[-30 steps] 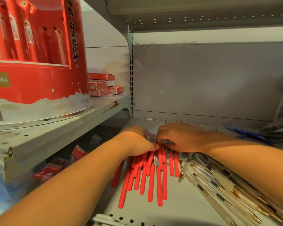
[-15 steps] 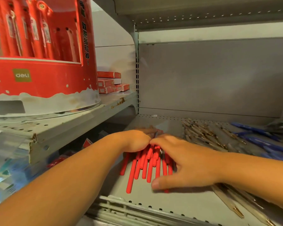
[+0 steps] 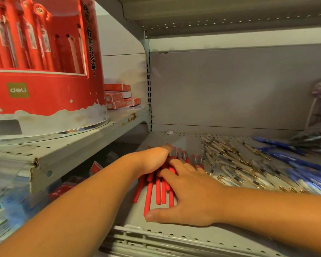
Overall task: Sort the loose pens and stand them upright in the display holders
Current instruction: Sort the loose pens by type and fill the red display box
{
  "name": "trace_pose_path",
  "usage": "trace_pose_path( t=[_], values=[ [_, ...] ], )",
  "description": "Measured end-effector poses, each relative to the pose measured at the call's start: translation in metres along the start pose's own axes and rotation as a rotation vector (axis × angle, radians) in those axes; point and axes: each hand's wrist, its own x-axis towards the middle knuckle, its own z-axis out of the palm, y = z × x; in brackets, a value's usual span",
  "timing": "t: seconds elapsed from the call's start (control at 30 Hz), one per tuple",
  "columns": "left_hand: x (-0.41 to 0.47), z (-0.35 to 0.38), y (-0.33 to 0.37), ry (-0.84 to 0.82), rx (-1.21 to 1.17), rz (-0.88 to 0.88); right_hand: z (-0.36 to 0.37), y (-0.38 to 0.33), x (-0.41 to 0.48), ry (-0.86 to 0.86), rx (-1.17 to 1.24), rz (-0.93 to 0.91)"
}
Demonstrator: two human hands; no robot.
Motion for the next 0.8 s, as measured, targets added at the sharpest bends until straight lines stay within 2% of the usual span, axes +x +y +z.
trace_pose_path(
  t=[0.23, 0.4, 0.53, 0.63, 0.8],
  values=[
    [0.000, -0.001, 0.001, 0.010, 0.023, -0.029, 0.003, 0.007, 0.011, 0.099, -0.013, 0.010],
    [-0.004, 0.003, 0.006, 0.027, 0.029, 0.057, 0.000, 0.013, 0.024, 0.150, 0.007, -0.015],
    [-0.009, 0.004, 0.009, 0.045, 0.096, 0.108, -0.009, 0.026, 0.018, 0.092, 0.090, -0.112],
    [-0.011, 0.005, 0.010, 0.043, 0.184, 0.127, -0.015, 0.042, 0.010, 0.014, 0.034, -0.168],
    [-0.007, 0.009, 0.008, 0.061, 0.266, 0.114, -0.011, 0.054, 0.014, -0.014, 0.020, -0.170]
  ],
)
